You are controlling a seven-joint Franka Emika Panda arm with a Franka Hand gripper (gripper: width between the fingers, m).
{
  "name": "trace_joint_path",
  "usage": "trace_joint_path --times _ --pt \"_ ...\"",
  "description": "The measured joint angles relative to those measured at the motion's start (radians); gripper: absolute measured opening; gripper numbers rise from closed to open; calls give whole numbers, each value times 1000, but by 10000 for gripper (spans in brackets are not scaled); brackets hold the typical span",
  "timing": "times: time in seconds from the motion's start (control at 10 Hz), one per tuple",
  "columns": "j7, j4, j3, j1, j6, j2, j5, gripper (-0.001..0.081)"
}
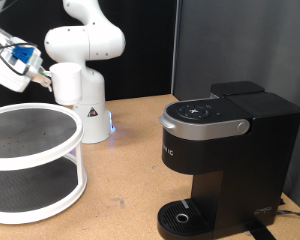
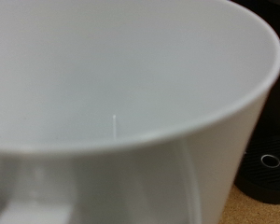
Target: Make a cup of coffee with the keurig machine
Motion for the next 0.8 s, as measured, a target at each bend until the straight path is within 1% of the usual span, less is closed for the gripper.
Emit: trace_joint_path --times 0.1,0.3,0.5,0.7,0.8 --pt "19 -26 15 10 51 1 50 63" --pt "49 -73 60 43 174 3 140 63" --pt "71 -105 107 90 280 8 220 63" --pt "77 -110 135 143 335 21 288 63" --pt "77 -110 146 163 355 30 312 63"
